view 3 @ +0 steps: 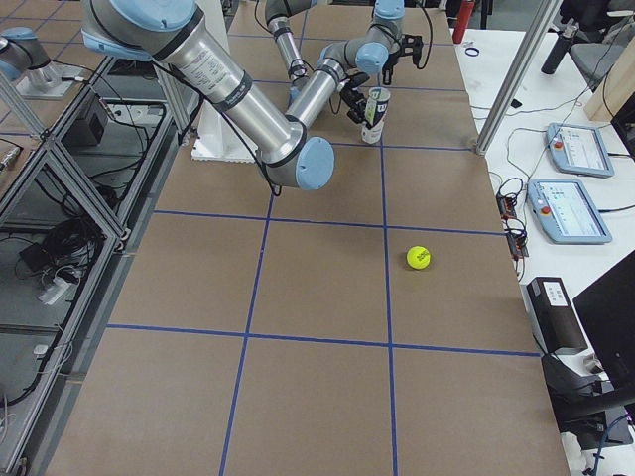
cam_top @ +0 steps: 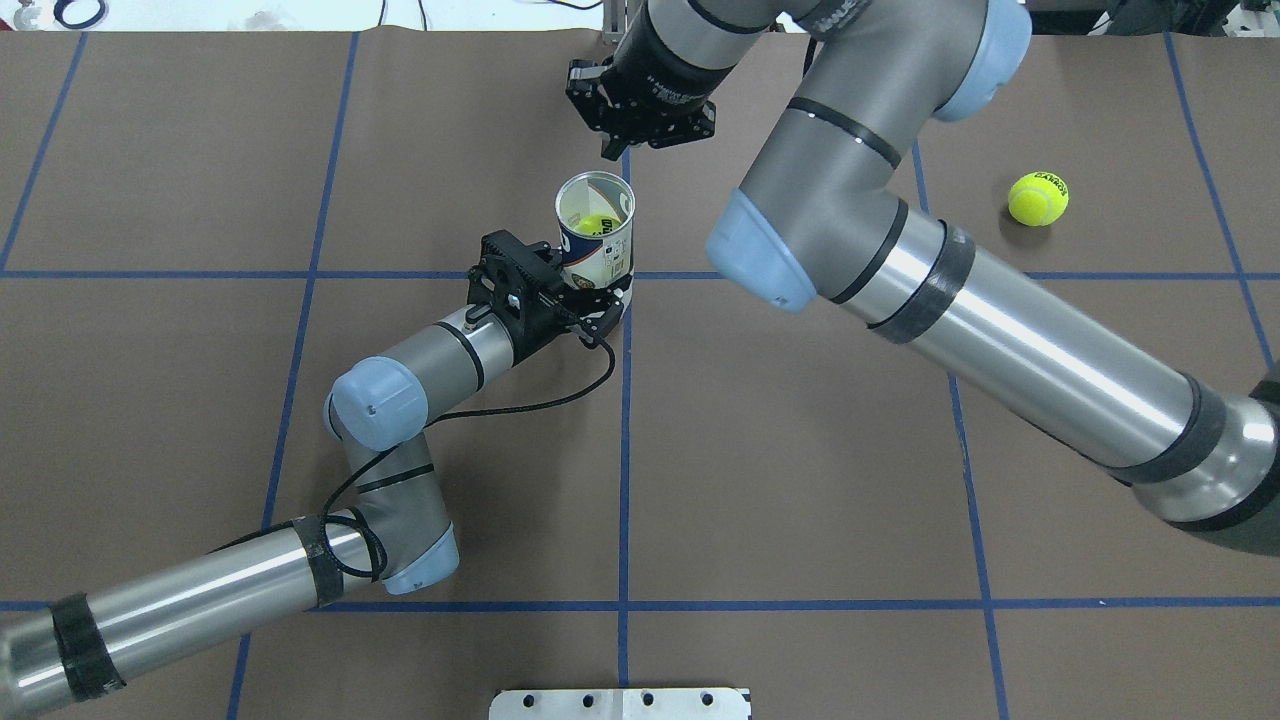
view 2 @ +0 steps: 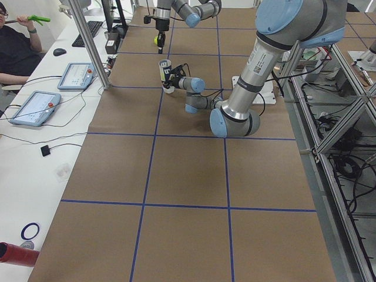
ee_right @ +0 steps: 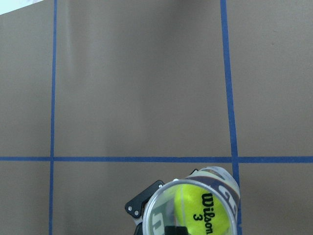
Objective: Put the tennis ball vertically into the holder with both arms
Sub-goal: 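Open the right gripper and raise it away from the can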
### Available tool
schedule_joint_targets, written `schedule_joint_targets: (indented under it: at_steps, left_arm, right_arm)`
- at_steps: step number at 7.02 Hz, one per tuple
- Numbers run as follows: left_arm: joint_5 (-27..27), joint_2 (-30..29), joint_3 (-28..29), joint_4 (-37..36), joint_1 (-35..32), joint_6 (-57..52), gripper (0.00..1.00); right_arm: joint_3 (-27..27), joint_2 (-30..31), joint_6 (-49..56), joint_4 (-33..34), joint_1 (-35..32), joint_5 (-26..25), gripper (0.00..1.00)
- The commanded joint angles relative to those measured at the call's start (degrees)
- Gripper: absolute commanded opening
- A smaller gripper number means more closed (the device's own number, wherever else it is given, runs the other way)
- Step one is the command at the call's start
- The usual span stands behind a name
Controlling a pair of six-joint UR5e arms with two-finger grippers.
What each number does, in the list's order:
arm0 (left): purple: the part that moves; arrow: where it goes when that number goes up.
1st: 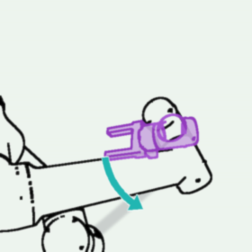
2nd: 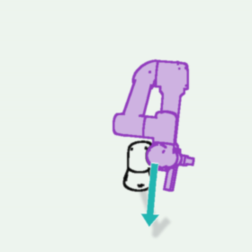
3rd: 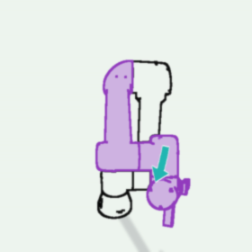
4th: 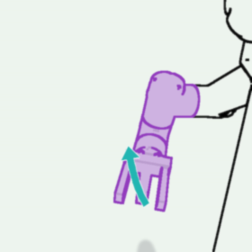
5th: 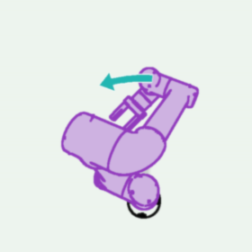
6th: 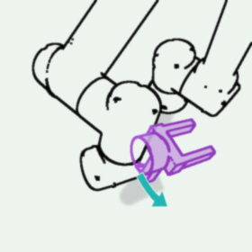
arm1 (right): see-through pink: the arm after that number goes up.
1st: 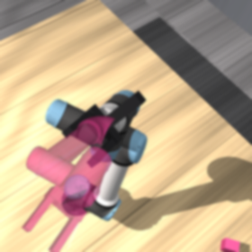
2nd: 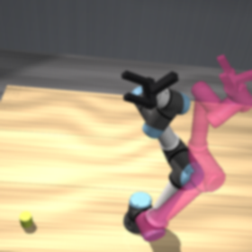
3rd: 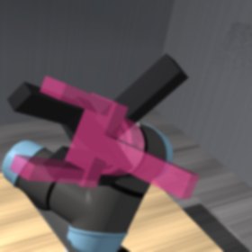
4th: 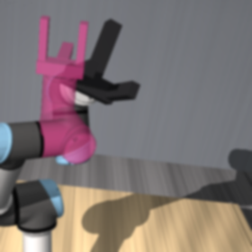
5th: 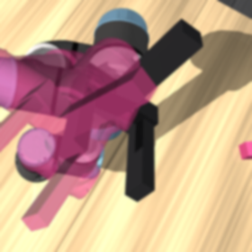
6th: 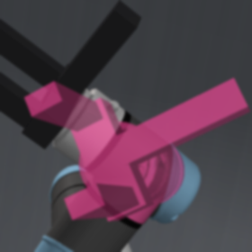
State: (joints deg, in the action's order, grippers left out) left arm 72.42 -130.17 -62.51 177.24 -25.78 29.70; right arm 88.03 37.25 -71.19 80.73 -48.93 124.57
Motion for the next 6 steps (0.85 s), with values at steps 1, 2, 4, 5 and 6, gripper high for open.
schedule_joint_targets:
  at_steps: [1,2,4,5,6]
  left_arm:
    - [0.0,0.0,-0.2,0.0,-0.1,0.0,0.66]
    - [0.0,0.0,-0.2,0.0,0.0,0.0,0.66]
    - [0.0,0.0,-0.5,0.0,-0.1,0.0,0.67]
    - [0.0,0.0,-0.5,0.0,-0.1,0.0,0.68]
    - [0.0,0.0,-0.5,0.0,-0.2,0.0,0.68]
  right_arm:
    - [-0.3,8.2,12.2,0.3,-13.4,9.2,0.99]
    - [-2.9,12.4,23.8,0.4,-18.0,9.8,0.99]
    - [-8.6,17.6,43.5,0.6,-20.9,7.1,0.99]
    - [-13.5,18.8,51.2,-0.6,-21.6,6.6,0.99]
    - [-17.0,20.2,56.0,-3.3,-22.2,5.0,0.99]
